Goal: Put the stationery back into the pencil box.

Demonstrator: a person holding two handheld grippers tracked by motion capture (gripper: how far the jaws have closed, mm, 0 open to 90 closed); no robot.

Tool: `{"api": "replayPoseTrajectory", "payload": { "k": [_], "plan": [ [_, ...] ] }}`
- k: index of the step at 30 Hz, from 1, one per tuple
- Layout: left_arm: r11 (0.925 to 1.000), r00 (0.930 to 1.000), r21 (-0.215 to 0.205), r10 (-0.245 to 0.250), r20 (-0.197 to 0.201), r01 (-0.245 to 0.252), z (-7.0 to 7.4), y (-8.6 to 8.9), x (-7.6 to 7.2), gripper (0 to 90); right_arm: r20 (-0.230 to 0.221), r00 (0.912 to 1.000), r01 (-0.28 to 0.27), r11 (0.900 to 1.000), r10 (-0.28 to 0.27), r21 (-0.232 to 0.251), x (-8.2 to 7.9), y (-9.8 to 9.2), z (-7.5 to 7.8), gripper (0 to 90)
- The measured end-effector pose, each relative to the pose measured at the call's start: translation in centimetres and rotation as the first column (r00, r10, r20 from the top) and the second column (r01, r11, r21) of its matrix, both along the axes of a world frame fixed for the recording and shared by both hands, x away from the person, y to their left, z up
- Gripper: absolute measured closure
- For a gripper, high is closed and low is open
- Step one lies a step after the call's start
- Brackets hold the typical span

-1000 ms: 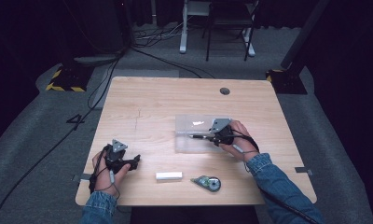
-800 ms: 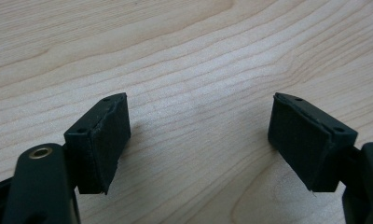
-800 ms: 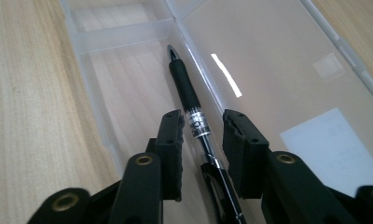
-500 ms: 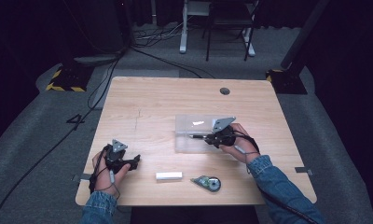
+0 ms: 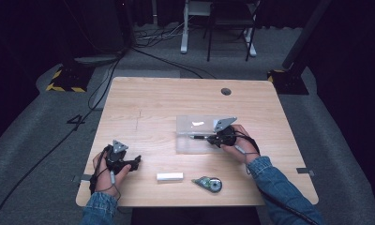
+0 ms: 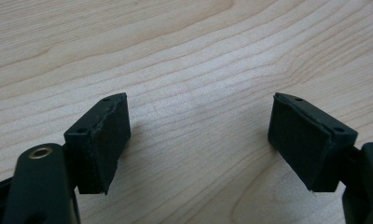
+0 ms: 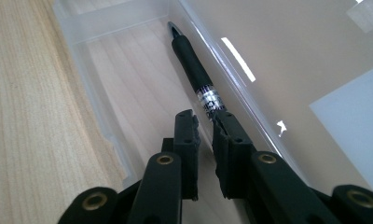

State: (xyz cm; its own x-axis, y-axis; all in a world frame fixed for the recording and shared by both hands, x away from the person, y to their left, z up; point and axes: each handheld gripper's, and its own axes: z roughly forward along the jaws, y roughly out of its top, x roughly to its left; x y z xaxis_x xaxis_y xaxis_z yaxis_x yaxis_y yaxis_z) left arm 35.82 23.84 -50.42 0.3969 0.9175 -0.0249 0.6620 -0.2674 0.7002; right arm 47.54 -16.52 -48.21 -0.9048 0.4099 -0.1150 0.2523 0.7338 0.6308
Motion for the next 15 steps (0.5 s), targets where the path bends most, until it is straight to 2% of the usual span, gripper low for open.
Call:
{"api": "replayPoseTrajectory", "payload": {
  "k": [10, 15],
  "plan": [
    [1.0, 1.0, 0.0, -0.001, 0.0, 0.001, 0.0, 0.0, 0.0, 21.3, 0.015, 0.9999, 0.007, 1.0, -0.007, 0.009, -0.1, 0.0, 0.3, 76.3],
    [1.0, 1.0, 0.003, -0.003, 0.002, 0.003, 0.0, 0.0, 0.0, 21.0, 0.004, 1.0, 0.006, 0.998, -0.006, 0.056, -1.1, -0.1, 1.2, 71.7]
  ]
}}
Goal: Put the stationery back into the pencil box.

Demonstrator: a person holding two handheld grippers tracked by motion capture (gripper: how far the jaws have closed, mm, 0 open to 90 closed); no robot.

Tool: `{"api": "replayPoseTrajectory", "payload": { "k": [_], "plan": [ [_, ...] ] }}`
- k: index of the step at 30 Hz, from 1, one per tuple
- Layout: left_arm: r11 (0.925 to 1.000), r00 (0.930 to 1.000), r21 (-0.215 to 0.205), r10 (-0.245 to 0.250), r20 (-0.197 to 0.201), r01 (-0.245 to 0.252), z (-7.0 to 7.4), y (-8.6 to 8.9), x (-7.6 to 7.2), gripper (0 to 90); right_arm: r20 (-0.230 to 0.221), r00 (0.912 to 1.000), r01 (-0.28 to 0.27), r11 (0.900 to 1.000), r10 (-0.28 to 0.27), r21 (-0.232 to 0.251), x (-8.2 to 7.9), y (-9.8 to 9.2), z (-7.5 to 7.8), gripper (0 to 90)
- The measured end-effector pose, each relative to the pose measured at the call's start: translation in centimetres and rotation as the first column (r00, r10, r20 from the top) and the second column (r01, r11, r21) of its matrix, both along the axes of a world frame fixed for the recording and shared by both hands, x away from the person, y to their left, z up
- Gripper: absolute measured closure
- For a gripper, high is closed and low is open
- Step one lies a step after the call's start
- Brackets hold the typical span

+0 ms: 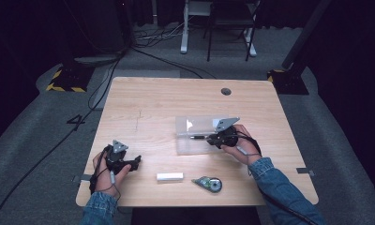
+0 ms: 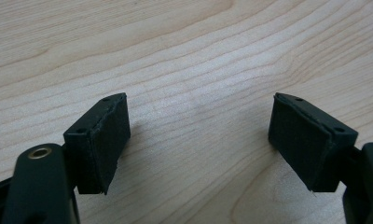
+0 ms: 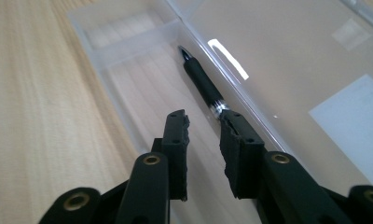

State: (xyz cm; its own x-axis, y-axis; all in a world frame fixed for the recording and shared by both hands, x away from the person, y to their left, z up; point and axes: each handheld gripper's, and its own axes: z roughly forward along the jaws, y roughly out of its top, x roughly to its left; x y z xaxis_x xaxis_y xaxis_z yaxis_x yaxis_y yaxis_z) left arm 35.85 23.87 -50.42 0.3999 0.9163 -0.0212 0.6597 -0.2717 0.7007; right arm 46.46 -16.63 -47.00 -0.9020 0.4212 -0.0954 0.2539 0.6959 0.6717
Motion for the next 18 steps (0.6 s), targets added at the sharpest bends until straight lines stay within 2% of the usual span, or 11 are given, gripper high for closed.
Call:
{"api": "replayPoseTrajectory", "payload": {
  "k": [4, 8, 14, 18],
  "plan": [
    [1.0, 1.0, 0.0, -0.001, 0.0, 0.001, 0.0, 0.0, 0.0, 21.0, -0.004, 1.0, 0.002, 0.999, -0.002, 0.033, -0.9, -0.3, 0.8, 67.6],
    [0.9999, 1.0, -0.01, 0.003, -0.002, -0.003, 0.0, -0.1, 0.0, 20.8, -0.017, 0.9997, 0.021, 0.996, -0.019, 0.089, -2.0, -1.0, 1.7, 61.8],
    [1.0, 1.0, -0.005, -0.001, -0.002, 0.001, 0.0, -0.1, 0.1, 20.7, -0.044, 0.9979, 0.055, 0.983, -0.048, 0.174, -4.0, -2.1, 2.7, 52.8],
    [1.0, 1.0, -0.005, -0.001, -0.002, 0.001, 0.0, -0.1, 0.1, 20.7, -0.047, 0.9972, 0.066, 0.98, -0.059, 0.189, -5.2, -2.6, 3.2, 48.4]
  ]
}}
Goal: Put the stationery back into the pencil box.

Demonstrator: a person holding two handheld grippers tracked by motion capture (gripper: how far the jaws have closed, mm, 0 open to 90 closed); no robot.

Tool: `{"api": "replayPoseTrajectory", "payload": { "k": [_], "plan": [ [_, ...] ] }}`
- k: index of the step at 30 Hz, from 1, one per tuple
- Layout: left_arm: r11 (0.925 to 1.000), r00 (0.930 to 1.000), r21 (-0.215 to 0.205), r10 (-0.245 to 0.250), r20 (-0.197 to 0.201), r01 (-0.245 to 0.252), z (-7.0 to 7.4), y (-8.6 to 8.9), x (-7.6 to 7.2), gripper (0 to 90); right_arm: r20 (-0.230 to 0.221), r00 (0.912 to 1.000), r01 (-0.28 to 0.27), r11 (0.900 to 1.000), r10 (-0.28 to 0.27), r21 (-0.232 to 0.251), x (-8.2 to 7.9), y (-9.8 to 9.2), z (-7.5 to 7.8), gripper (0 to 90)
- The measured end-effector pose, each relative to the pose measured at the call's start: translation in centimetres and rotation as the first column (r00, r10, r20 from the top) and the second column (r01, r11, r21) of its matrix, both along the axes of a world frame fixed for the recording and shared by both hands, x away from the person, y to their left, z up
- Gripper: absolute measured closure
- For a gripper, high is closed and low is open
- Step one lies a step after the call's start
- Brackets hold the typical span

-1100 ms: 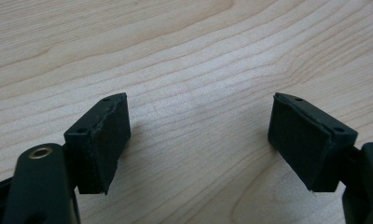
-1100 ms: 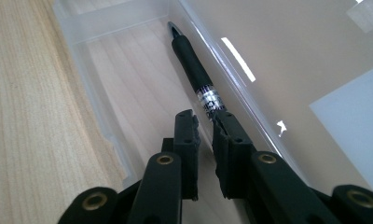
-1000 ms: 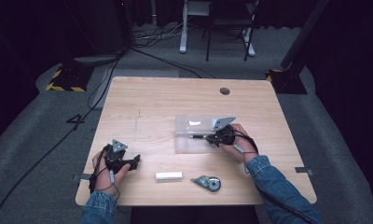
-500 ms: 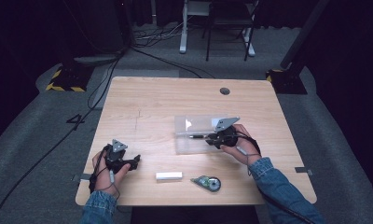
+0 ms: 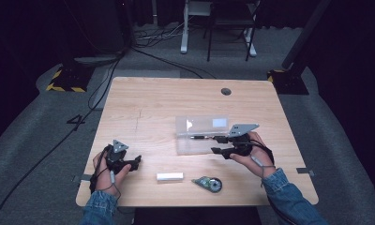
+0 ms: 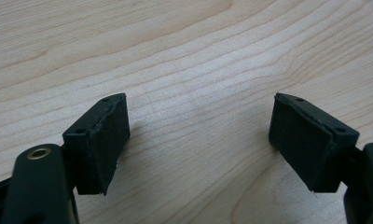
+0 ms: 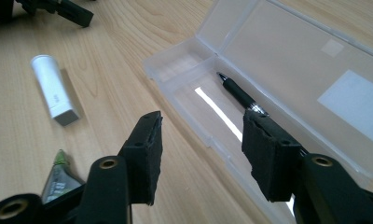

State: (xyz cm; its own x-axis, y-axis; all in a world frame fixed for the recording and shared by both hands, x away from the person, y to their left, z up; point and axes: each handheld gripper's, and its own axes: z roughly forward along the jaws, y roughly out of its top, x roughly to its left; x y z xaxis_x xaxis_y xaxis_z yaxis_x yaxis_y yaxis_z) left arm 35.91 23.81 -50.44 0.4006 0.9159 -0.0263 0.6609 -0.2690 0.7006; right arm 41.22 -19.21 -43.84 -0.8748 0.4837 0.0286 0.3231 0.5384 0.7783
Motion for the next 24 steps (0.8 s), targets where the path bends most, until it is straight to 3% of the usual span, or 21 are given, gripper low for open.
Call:
{"api": "replayPoseTrajectory", "payload": {
  "k": [12, 24],
  "plan": [
    [1.0, 1.0, 0.003, -0.004, 0.0, 0.004, 0.0, 0.0, 0.0, 20.7, -0.019, 0.9996, 0.024, 0.999, -0.023, 0.026, -2.4, -0.8, 1.0, 45.0],
    [1.0, 1.0, 0.002, -0.002, 0.002, 0.002, 0.0, 0.0, 0.1, 20.6, -0.027, 0.9996, 0.003, 1.0, -0.003, 0.006, -4.3, -0.4, 1.0, 41.6]
  ]
}}
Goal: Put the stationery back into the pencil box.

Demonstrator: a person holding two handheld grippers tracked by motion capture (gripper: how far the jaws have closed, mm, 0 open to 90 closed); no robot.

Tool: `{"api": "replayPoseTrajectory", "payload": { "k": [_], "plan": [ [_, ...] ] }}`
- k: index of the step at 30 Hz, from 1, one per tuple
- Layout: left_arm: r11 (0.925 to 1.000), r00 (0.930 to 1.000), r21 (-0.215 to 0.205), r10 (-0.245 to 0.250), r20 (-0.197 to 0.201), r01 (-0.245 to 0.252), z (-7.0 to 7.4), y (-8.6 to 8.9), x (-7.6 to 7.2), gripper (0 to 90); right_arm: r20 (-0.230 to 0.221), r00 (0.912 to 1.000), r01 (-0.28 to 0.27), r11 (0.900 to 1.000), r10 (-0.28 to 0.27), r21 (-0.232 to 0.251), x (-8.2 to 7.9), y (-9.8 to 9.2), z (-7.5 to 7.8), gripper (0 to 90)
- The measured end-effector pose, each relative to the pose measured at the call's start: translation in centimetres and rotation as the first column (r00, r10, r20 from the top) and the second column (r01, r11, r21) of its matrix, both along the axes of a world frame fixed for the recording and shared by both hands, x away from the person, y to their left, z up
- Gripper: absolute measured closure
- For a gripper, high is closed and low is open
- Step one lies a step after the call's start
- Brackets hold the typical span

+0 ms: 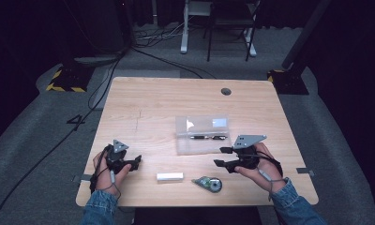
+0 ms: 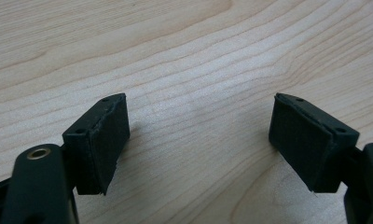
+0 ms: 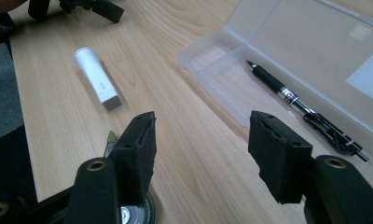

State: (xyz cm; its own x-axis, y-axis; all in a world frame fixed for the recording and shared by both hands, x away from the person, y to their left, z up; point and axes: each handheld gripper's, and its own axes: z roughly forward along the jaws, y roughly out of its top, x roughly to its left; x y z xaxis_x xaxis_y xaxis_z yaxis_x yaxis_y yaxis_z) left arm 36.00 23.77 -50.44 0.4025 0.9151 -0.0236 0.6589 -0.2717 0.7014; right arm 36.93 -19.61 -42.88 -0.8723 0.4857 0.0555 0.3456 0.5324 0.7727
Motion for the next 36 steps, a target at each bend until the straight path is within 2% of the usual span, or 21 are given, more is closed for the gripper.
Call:
{"api": "replayPoseTrajectory", "payload": {
  "k": [4, 9, 20, 29, 36],
  "plan": [
    [1.0, 1.0, -0.003, 0.003, -0.002, -0.003, 0.0, -0.1, 0.0, 20.4, -0.015, 0.9998, -0.012, 1.0, 0.011, -0.022, -0.4, 0.2, -0.2, 38.7],
    [1.0, 1.0, -0.004, 0.003, -0.003, -0.003, 0.0, -0.1, 0.0, 20.4, -0.044, 0.9986, -0.032, 0.996, 0.028, -0.086, -1.0, 0.8, -0.7, 36.7],
    [1.0, 1.0, -0.003, -0.001, -0.001, 0.001, 0.0, -0.1, 0.1, 20.4, -0.054, 0.9964, -0.072, 0.99, 0.066, -0.121, -1.8, 1.9, -1.4, 35.1],
    [1.0, 1.0, -0.002, -0.001, -0.001, 0.001, 0.0, -0.1, 0.1, 20.4, -0.078, 0.9917, -0.114, 0.976, 0.102, -0.183, -2.4, 3.1, -2.7, 31.2],
    [1.0, 1.0, -0.003, 0.0, -0.001, 0.0, 0.0, -0.1, 0.1, 20.4, -0.101, 0.9871, -0.143, 0.967, 0.124, -0.209, -3.0, 4.0, -3.5, 29.9]
  ]
}}
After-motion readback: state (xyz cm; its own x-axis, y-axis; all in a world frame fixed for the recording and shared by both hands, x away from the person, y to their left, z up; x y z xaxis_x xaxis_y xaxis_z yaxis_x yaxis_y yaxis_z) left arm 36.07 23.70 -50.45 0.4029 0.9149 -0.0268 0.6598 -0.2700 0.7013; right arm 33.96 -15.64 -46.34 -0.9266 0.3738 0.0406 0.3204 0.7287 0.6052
